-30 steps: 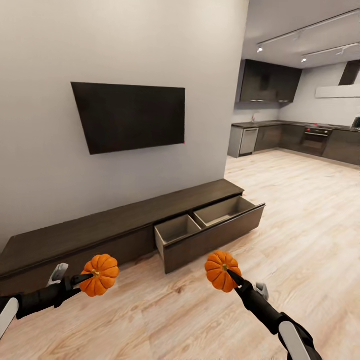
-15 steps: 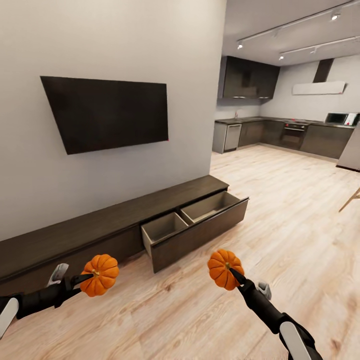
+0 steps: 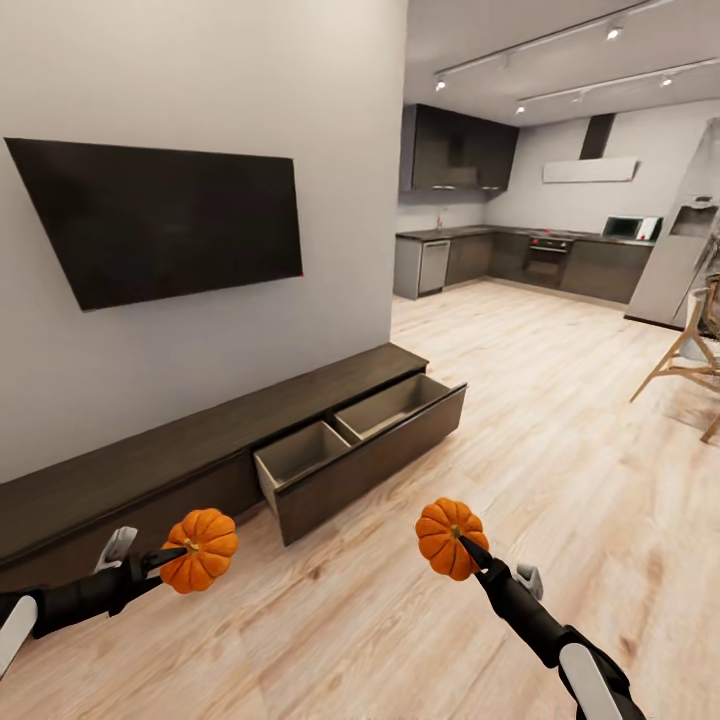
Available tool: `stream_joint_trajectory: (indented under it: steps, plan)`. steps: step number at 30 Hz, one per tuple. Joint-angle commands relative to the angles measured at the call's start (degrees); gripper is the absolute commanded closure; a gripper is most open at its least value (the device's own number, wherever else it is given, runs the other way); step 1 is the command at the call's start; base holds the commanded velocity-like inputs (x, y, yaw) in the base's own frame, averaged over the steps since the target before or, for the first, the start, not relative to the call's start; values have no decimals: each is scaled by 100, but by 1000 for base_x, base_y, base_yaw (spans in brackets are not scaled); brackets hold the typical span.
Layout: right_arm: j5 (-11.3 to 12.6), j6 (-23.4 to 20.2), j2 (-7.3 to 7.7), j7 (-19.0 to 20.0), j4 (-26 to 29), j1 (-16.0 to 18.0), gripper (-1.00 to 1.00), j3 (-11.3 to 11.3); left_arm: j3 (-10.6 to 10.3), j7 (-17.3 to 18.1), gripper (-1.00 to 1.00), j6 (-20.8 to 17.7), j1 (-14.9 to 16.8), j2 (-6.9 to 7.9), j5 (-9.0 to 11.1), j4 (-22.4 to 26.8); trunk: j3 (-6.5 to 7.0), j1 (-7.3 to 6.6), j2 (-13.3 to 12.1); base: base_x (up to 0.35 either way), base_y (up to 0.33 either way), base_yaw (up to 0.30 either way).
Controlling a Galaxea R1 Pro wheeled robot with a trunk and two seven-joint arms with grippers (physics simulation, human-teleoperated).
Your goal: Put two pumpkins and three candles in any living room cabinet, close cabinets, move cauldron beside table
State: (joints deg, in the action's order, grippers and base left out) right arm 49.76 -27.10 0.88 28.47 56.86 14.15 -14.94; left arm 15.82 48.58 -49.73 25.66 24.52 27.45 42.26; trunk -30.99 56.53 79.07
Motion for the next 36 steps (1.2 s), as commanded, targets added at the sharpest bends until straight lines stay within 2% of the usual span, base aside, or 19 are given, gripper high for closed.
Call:
stream_joint_trajectory:
  steps: [1, 19, 29, 36]
  plan:
    - [6, 0, 0, 1, 1, 0, 100, 0, 0, -7, 100, -1, 0, 0, 6, 1, -6, 0, 0, 0, 0, -221]
    - [-1, 12, 5, 1, -166, 0, 100, -9, 0, -7, 100, -1, 0, 0, 3, 1, -80, 0, 0, 6, -5, -242]
    - [7, 160, 1, 1, -166, 0, 100, -1, -7, -12, 100, -1, 5, 0, -2, 1, -35, 0, 0, 215, -190, -251]
    - [8, 169, 0, 1, -187, 0, 100, 0, -7, -12, 100, -1, 7, 0, -2, 1, -25, 0, 0, 250, -230, -57]
